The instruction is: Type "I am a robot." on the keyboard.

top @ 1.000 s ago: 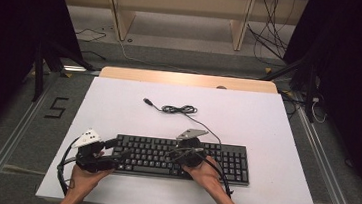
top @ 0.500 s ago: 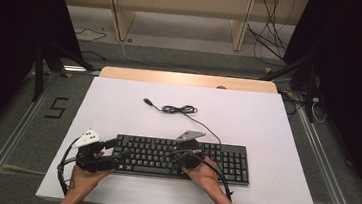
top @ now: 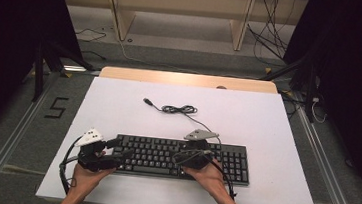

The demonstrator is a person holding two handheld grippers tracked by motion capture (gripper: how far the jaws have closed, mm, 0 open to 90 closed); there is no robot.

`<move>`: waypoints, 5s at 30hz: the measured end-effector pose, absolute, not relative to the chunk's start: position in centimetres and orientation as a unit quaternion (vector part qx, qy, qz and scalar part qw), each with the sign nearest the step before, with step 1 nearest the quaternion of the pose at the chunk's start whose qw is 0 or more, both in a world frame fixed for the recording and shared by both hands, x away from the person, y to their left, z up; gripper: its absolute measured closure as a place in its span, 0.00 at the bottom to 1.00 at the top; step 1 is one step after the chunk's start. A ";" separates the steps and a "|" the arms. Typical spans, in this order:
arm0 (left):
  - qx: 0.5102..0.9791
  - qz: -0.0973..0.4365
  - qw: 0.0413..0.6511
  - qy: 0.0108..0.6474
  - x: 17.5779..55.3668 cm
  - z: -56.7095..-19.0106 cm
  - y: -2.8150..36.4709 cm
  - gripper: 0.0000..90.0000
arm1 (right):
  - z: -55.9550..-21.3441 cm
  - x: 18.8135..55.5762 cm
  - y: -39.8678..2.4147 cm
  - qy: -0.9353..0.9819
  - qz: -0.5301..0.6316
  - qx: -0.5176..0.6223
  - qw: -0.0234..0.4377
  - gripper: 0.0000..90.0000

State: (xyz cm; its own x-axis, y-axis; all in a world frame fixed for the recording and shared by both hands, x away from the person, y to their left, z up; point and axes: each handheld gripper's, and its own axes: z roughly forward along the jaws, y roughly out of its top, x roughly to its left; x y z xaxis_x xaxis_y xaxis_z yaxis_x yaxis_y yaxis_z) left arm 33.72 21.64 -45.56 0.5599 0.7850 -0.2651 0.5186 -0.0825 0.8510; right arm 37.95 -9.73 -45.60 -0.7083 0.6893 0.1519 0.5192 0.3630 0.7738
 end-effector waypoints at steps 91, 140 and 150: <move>0.814 0.075 0.398 0.416 39.0 -47.9 15.2 0.99 | -44.0 32.3 -16.1 0.771 0.506 0.366 0.127 0.30; 0.726 0.108 0.538 0.415 33.7 -45.1 21.3 0.32 | -44.5 33.4 -14.3 0.788 0.499 0.342 0.118 0.44; 0.720 0.115 0.541 0.419 33.2 -45.1 21.7 0.30 | -44.8 33.9 -13.3 0.806 0.478 0.332 0.104 0.78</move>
State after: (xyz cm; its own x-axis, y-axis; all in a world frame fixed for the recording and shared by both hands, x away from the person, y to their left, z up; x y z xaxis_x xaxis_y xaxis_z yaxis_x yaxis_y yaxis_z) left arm 33.18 21.70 -45.10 0.6215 0.7287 -0.2875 0.4794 -0.0635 0.8753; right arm 33.93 -13.34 -44.83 -0.7578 0.6348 0.1506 0.4364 0.3215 0.8404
